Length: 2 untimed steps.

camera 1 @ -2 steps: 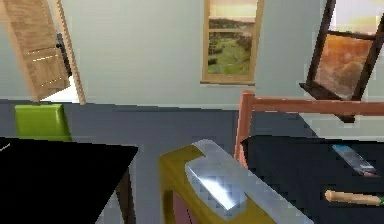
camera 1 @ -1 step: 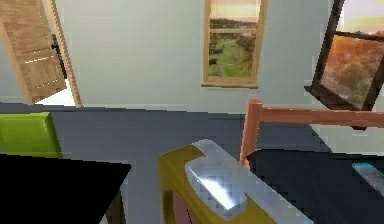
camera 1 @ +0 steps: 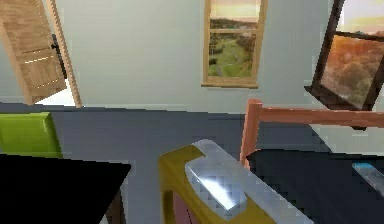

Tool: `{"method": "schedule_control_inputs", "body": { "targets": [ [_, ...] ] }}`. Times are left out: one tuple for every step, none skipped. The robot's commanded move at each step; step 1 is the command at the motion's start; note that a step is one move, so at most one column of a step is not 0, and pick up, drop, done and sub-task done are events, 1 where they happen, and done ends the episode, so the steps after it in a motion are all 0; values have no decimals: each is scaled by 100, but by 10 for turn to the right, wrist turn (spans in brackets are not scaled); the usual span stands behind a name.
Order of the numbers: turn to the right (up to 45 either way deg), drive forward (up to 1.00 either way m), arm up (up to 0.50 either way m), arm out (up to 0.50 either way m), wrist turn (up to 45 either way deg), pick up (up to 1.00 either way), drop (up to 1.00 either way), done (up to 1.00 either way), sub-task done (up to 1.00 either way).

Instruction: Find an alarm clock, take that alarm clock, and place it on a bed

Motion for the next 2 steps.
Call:
{"method": "schedule_control_inputs", "body": {
  "targets": [
    [0,0,0,48,0,0,0,0,0],
    [0,0,0,0,450,0,0,0,0]
  ]
}}
